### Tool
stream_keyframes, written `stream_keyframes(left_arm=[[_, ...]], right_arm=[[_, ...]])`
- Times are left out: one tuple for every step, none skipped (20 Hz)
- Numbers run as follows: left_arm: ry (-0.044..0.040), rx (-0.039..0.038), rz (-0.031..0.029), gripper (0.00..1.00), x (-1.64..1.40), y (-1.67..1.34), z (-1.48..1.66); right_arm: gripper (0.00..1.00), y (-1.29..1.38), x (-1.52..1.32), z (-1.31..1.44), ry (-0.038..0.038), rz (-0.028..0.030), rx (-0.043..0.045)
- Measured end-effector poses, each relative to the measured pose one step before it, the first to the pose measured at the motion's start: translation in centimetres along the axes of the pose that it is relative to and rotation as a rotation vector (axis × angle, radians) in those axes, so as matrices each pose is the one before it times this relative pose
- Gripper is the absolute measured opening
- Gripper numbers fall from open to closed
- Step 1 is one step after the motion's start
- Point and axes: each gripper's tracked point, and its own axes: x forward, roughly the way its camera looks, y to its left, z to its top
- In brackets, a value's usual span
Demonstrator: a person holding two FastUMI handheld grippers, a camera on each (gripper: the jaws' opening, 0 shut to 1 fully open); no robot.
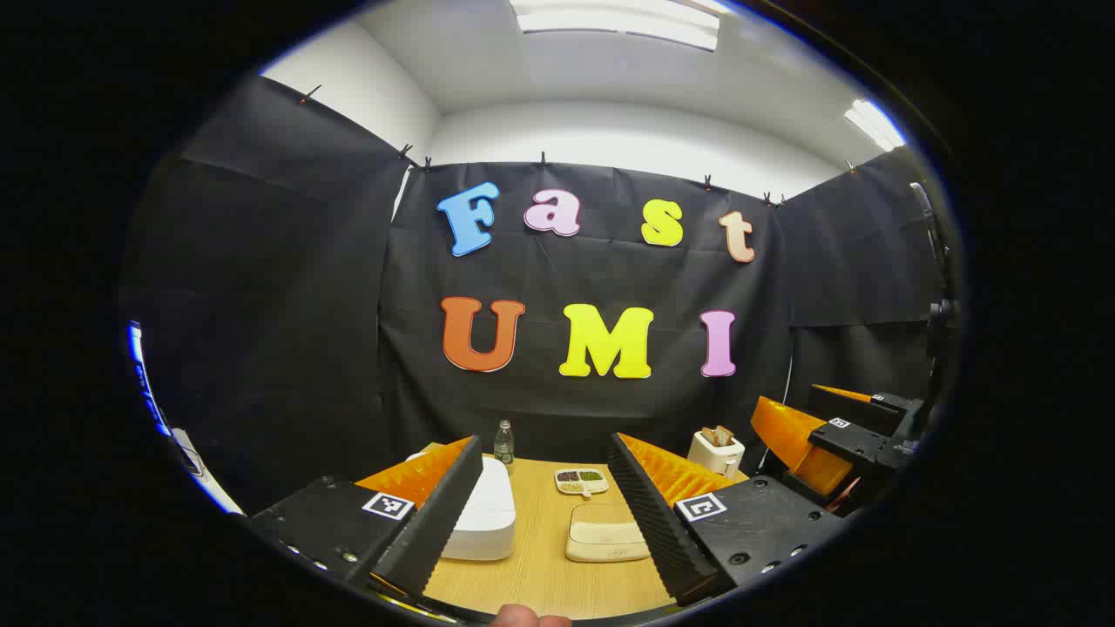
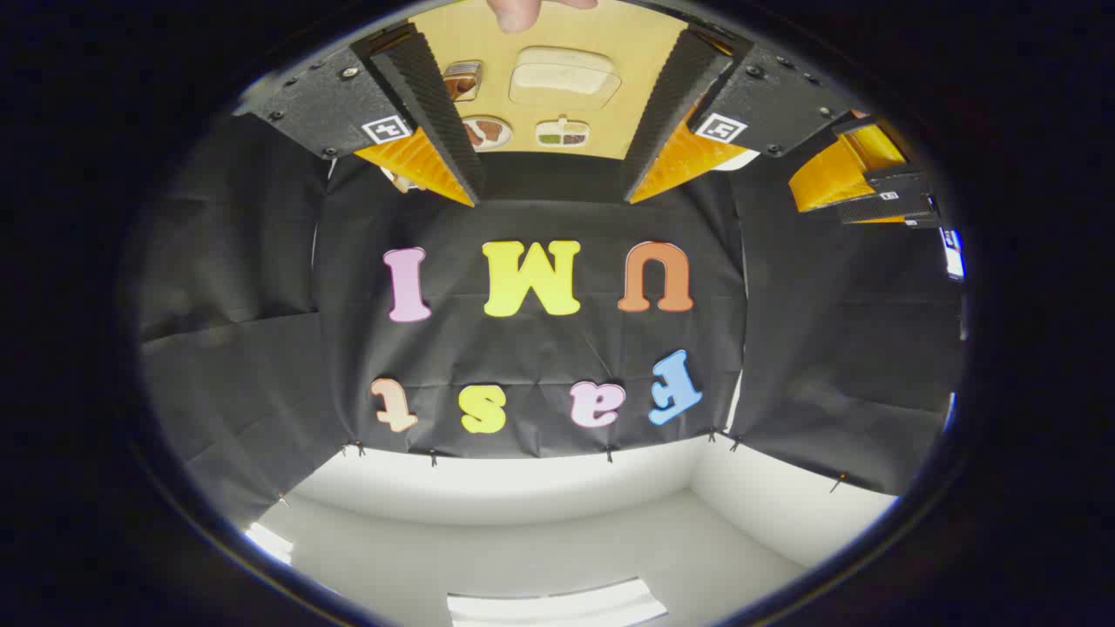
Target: Close the left gripper, press the button to open the rice cooker; take a wooden spoon from the chopstick holder with the right hand, scoop a spoonful of rice and pour it into the rice cooker, then put the wooden spoon back into the chopstick holder.
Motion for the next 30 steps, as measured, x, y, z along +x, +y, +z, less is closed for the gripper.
stream_keyframes(left_arm=[[0.00174,-0.00214,0.00232,0.94,0.117,0.016,0.013],[0.00182,-0.00330,0.00245,0.94,0.047,0.000,-0.082],[0.00197,-0.00206,0.00268,0.94,0.006,0.148,-0.173],[0.00231,0.00033,0.00288,0.94,0.085,0.057,-0.101],[0.00251,0.00081,0.00064,0.94,0.046,-0.058,-0.117],[0.00249,0.00143,0.00048,0.94,-0.037,-0.065,-0.042],[-0.00037,0.00088,0.00139,0.94,0.031,0.179,0.012],[-0.00148,0.00049,0.00149,0.94,0.048,0.058,0.019],[-0.00076,-0.00163,0.00097,0.94,0.025,0.073,0.049],[0.00125,-0.00220,0.00102,0.94,0.115,-0.023,-0.048],[0.00210,-0.00271,0.00175,0.94,0.116,0.009,-0.014],[0.00359,-0.00232,0.00157,0.94,0.103,0.120,-0.148],[0.00190,-0.00010,0.00219,0.94,0.060,0.057,-0.093],[0.00125,0.00087,0.00179,0.94,0.157,0.015,0.009],[0.00058,0.00017,0.00058,0.94,0.023,0.163,-0.028],[0.00022,0.00135,-0.00047,0.94,-0.022,-0.001,0.010],[-0.00016,0.00187,-0.00121,0.94,0.087,-0.061,0.001],[-0.00005,0.00165,0.00028,0.94,0.169,0.076,0.006],[0.00051,0.00059,0.00094,0.94,0.082,0.260,-0.003],[-0.00065,0.00123,0.00053,0.94,0.092,0.008,-0.089],[0.00154,0.00326,0.00026,0.94,0.121,0.066,-0.188],[0.00374,0.00452,-0.00064,0.94,0.036,0.022,-0.032],[0.00172,0.00647,-0.00032,0.94,-0.092,0.139,-0.141],[0.00047,0.00573,0.00270,0.94,0.047,0.158,-0.097],[-0.00422,0.00047,0.00322,0.94,0.336,0.138,-0.077],[-0.00434,-0.00236,0.00264,0.94,0.253,0.073,-0.032],[-0.00213,-0.00128,0.00687,0.94,0.283,0.092,-0.040],[0.00456,-0.00311,0.00335,0.94,0.241,0.027,-0.156],[0.00626,-0.00200,0.00136,0.94,0.258,-0.146,-0.405],[0.00649,0.00003,0.01125,0.94,0.062,0.190,-0.140]], right_arm=[[1.00,-0.060,0.082,-0.046,0.00027,0.00134,0.00107],[1.00,0.013,0.087,-0.093,0.00145,0.00063,0.00161],[1.00,0.012,0.114,0.011,0.00238,0.00205,0.00176],[1.00,0.010,0.118,-0.117,0.00281,0.00157,0.00198],[1.00,0.016,0.122,-0.032,0.00181,0.00131,0.00078],[1.00,0.058,0.032,-0.083,0.00126,0.00190,-0.00021],[1.00,0.036,0.156,0.068,0.00009,0.00226,-0.00125],[1.00,0.010,0.211,-0.004,0.00016,0.00157,-0.00230],[1.00,0.019,0.082,-0.018,0.00163,0.00086,-0.00210],[1.00,-0.057,0.008,-0.041,-0.00001,-0.00030,0.00083],[1.00,0.047,0.051,-0.099,0.00313,0.00132,0.00074],[1.00,0.115,0.176,-0.090,0.00243,0.00147,0.00115],[1.00,0.035,0.213,0.004,0.00287,0.00071,-0.00072],[1.00,0.093,0.097,-0.030,0.00071,0.00142,0.00024],[1.00,0.063,0.141,0.035,-0.00014,0.00129,0.00098],[1.00,0.080,0.125,0.072,-0.00080,0.00202,0.00131],[1.00,0.082,0.167,0.063,-0.00089,0.00188,0.00112],[1.00,0.055,0.183,-0.048,-0.00044,0.00209,0.00031],[1.00,0.129,0.165,-0.019,0.00193,0.00432,0.00053],[1.00,0.202,0.148,-0.163,0.00210,0.00449,-0.00052],[1.00,0.119,0.187,-0.072,0.00185,0.00445,-0.00121],[1.00,-0.031,0.107,-0.234,0.00442,0.00204,-0.00151],[1.00,0.080,0.088,-0.124,0.00637,0.00476,0.00168],[1.00,0.118,0.112,-0.231,0.00757,0.00509,-0.00111],[1.00,-0.082,0.170,-0.039,0.00142,0.00174,-0.00154],[1.00,-0.058,0.122,-0.155,0.00129,0.00245,-0.00248],[1.00,-0.079,0.247,-0.025,0.00062,-0.00029,-0.00028],[1.00,-0.081,0.273,-0.382,0.00815,0.00218,0.00102],[1.00,-0.003,0.254,-0.298,0.01141,0.00546,0.00254],[1.00,0.045,0.199,-0.105,0.00455,0.00609,0.00427]])
